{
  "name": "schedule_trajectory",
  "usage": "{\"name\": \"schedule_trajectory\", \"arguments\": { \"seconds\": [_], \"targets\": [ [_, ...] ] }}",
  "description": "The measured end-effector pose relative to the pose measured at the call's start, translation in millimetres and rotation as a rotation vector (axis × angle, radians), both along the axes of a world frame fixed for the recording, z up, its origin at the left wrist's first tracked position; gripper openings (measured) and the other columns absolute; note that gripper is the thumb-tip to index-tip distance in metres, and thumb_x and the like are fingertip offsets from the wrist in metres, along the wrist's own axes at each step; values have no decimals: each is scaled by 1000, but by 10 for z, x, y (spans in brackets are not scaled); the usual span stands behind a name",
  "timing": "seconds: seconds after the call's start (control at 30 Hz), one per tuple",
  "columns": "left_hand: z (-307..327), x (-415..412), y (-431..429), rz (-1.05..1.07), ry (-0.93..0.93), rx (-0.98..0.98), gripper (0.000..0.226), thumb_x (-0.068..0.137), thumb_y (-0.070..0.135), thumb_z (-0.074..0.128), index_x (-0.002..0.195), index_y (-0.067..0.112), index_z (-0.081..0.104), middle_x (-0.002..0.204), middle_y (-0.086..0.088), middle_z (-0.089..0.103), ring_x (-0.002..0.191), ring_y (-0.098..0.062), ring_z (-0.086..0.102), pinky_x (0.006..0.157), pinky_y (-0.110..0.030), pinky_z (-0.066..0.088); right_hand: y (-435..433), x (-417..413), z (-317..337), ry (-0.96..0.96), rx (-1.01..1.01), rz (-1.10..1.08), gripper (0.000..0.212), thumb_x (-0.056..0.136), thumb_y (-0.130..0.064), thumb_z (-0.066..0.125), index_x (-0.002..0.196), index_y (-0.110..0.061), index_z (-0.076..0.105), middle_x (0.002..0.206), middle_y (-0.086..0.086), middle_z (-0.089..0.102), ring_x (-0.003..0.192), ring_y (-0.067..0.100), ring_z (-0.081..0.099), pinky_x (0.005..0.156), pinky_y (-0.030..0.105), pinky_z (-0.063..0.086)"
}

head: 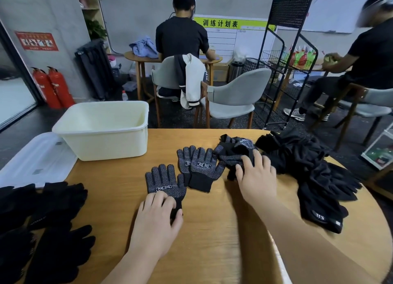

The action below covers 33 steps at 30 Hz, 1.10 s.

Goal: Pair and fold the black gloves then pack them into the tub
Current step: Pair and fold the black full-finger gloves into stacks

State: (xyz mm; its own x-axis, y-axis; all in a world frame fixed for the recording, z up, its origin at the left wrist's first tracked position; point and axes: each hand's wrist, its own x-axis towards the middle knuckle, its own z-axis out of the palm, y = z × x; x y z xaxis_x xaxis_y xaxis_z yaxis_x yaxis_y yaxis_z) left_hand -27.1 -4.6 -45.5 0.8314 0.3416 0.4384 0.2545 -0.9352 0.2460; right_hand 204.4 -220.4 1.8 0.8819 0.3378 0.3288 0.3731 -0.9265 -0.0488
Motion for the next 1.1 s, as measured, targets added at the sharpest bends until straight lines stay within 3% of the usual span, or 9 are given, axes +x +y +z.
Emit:
{"name": "schedule_trajectory", "arguments": {
  "seconds": [0.13,0.27,0.37,0.47,0.6,0.77,0.9,1.0,1.1],
  "targets": [
    [14,1,-2,7,8,3,21,94,49,51,91,29,57,100,13,45,100,-18,48,85,-38,48,-63,339,130,277,-127,27,67,108,-63,19,162,-28,32,174,-1,19,159,33,10,125,50,18],
    [11,8,16,14,26,9,22,95,51,50,92,30,57,101,14,44,101,-17,47,87,-36,48,-89,556,414,172,-122,81,52,109,-43,36,158,-23,42,164,-3,39,153,29,26,120,47,29],
    [19,9,12,14,22,14,22,95,51,49,91,30,57,101,14,44,101,-16,47,87,-36,47,-72,632,768,27,-13,174,37,103,-29,57,140,-25,64,141,-2,63,131,28,52,103,44,48],
    [20,14,4,15,16,20,23,95,51,49,91,30,58,101,14,45,101,-15,47,87,-35,47,-66,641,1117,46,184,263,26,97,-20,68,120,-32,75,120,-7,73,106,24,66,88,39,56],
    [15,7,1,21,16,13,24,96,51,47,91,30,58,101,14,46,101,-15,47,88,-35,47,-54,539,1562,207,268,348,44,93,-22,76,131,-41,65,111,-8,70,73,19,71,70,30,54],
    [19,-7,-1,22,19,10,25,96,51,47,91,30,60,100,14,46,101,-15,47,88,-34,47,66,349,1910,339,405,423,37,84,-30,88,116,-41,73,100,-9,75,99,8,70,96,32,53],
    [28,-22,-4,21,24,10,24,97,51,49,91,30,59,100,15,45,100,-14,47,87,-33,47,215,193,2022,452,399,485,27,90,-28,84,114,-38,77,106,-4,77,104,3,69,97,29,52],
    [41,-25,-3,24,30,8,24,97,51,48,92,31,59,100,15,44,100,-14,47,88,-32,46,384,131,2005,365,415,472,25,91,-31,82,114,-40,76,107,-6,77,105,9,71,103,37,54],
    [54,-28,-5,24,30,5,24,97,51,47,92,31,59,99,15,44,100,-15,47,87,-32,46,561,48,1968,134,537,448,25,94,-30,78,117,-38,76,109,-9,77,105,6,70,104,40,54]
  ]
}}
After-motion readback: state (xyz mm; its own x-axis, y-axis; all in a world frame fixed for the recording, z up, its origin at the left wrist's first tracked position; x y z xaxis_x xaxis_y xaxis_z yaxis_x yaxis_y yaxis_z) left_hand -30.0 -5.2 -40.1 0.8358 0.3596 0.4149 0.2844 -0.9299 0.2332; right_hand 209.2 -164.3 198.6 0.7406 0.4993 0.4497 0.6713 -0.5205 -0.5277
